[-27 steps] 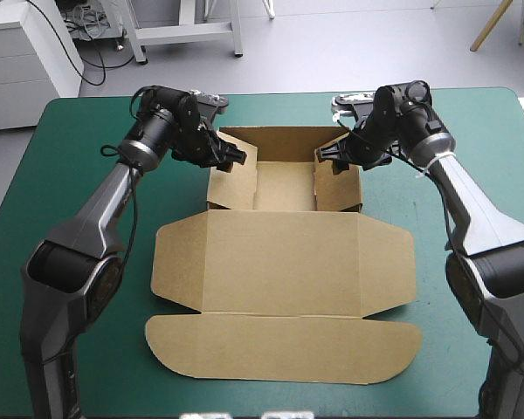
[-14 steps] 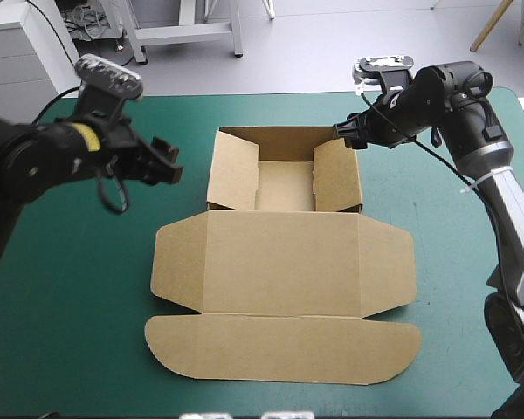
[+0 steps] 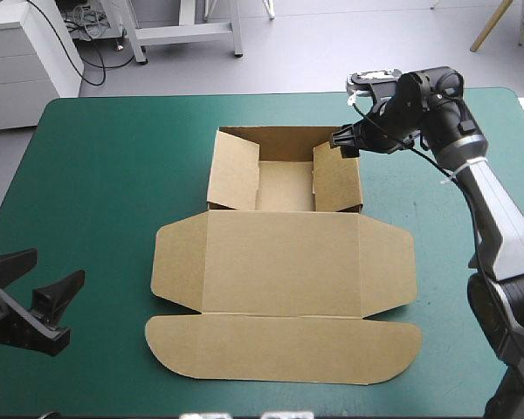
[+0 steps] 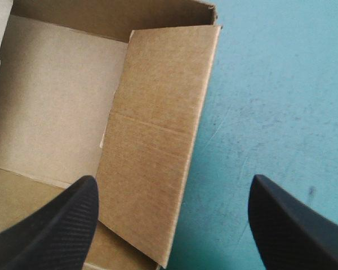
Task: Fold the box
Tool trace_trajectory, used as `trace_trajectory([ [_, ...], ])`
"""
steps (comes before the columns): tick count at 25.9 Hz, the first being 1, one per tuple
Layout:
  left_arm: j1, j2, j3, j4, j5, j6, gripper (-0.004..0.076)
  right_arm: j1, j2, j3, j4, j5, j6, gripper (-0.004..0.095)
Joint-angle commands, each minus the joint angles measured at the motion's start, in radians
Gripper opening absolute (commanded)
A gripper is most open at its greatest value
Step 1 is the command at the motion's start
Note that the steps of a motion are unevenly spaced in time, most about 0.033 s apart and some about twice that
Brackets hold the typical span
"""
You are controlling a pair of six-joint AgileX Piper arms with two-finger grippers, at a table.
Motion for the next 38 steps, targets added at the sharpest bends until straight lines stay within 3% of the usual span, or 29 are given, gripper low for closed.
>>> trace_trajectory([
  [1, -0.009, -0.012, 0.016, -0.006, -0.03, -0.013, 0.0474, 0.001, 0.001, -0.029, 0.046, -0.035, -0.001, 0.07],
  [8, -0.009, -0.01, 0.076, -0.006, -0.021, 0.003, 0.0453, 0.001, 0.155, -0.029, 0.044, -0.035, 0.023, 0.0691],
  [10, -0.009, -0.01, 0.101, 0.015, -0.021, 0.015, 0.0452, 0.001, 0.19, -0.029, 0.048, -0.037, 0.028, 0.0647],
  [13, -0.009, -0.01, 0.13, 0.044, -0.019, 0.015, 0.0447, 0.001, 0.221, -0.029, 0.062, -0.043, 0.028, 0.0474],
  [14, -0.009, -0.01, 0.134, 0.041, -0.013, 0.015, 0.0447, 0.001, 0.23, -0.029, 0.064, -0.045, 0.028, 0.0365],
  [16, -0.009, -0.01, 0.143, 0.036, -0.005, 0.015, 0.0447, 0.001, 0.235, -0.029, 0.057, -0.057, 0.017, 0.001],
  [26, -0.009, -0.01, 0.151, 0.036, 0.005, 0.015, 0.0447, -0.057, 0.149, -0.029, -0.131, -0.038, -0.029, 0.0],
  [38, -0.009, -0.012, 0.151, 0.027, 0.046, 0.018, 0.0443, -0.341, 0.046, -0.029, -0.142, -0.036, -0.095, -0.0019],
])
